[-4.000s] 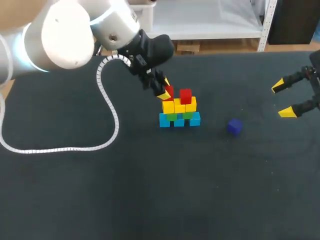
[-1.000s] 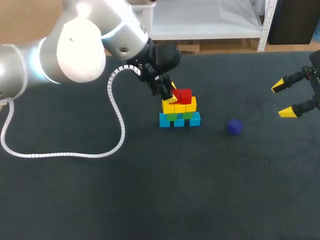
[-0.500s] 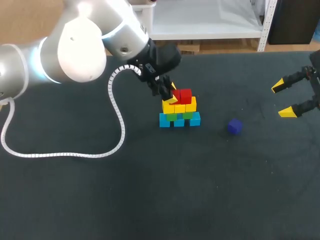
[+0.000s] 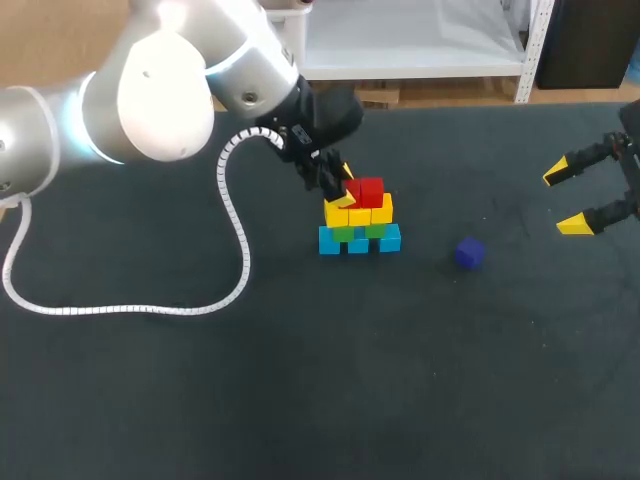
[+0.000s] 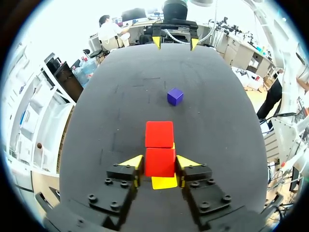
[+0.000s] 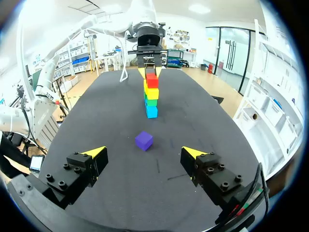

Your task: Place the blue cubes, place green cubes on the blue cubes, place the yellow cubes on the green cubes, then place the red cubes on the yellow cubes, and place purple cube on the red cubes.

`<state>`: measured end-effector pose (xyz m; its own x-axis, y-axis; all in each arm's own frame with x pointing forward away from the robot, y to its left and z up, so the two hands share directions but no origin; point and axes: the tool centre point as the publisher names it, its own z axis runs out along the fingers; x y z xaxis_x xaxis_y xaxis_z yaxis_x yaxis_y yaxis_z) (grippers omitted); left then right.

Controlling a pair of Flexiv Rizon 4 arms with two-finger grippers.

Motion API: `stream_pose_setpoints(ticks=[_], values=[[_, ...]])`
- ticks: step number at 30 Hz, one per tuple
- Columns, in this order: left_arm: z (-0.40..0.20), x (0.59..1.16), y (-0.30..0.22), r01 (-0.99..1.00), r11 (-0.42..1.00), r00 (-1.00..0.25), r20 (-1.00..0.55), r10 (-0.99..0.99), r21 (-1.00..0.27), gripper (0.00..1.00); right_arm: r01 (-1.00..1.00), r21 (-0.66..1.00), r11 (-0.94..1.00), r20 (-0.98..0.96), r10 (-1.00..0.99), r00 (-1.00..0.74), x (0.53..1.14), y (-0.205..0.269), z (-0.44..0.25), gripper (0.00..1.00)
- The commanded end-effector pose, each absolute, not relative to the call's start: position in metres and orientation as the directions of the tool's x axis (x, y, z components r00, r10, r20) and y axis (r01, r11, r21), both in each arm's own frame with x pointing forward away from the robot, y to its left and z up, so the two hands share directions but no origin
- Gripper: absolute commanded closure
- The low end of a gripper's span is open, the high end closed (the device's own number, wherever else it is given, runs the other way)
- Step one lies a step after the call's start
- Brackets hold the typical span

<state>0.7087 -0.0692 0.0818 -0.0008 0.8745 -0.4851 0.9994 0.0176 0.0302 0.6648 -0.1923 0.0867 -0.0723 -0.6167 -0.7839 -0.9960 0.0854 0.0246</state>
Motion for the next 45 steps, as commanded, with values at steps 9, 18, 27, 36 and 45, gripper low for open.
stream_pose_setpoints(ticks=[9,18,27,36,45], values=[[0.082,0.713,-0.070,1.000,0.025,-0.017,-0.483,0.876,0.010,0.00,-0.996,0.024,0.085,-0.785,-0.616,-0.071,0.665,-0.192,0.087,0.00],[0.102,0.710,-0.058,0.999,-0.024,0.036,-0.533,0.845,0.029,0.00,-0.996,0.024,0.085,-0.785,-0.616,-0.071,0.665,-0.192,0.087,0.00],[0.125,0.702,0.003,0.998,-0.026,0.057,-0.589,0.806,0.061,0.00,-0.996,0.024,0.085,-0.785,-0.616,-0.071,0.665,-0.192,0.087,0.00],[0.125,0.703,0.066,0.997,-0.010,0.053,-0.629,0.776,0.072,0.00,-0.996,0.024,0.085,-0.785,-0.616,-0.071,0.665,-0.192,0.087,0.00],[0.123,0.704,0.103,0.997,-0.037,0.067,-0.631,0.773,0.061,0.00,-0.996,0.024,0.085,-0.785,-0.616,-0.071,0.665,-0.192,0.087,0.00]])
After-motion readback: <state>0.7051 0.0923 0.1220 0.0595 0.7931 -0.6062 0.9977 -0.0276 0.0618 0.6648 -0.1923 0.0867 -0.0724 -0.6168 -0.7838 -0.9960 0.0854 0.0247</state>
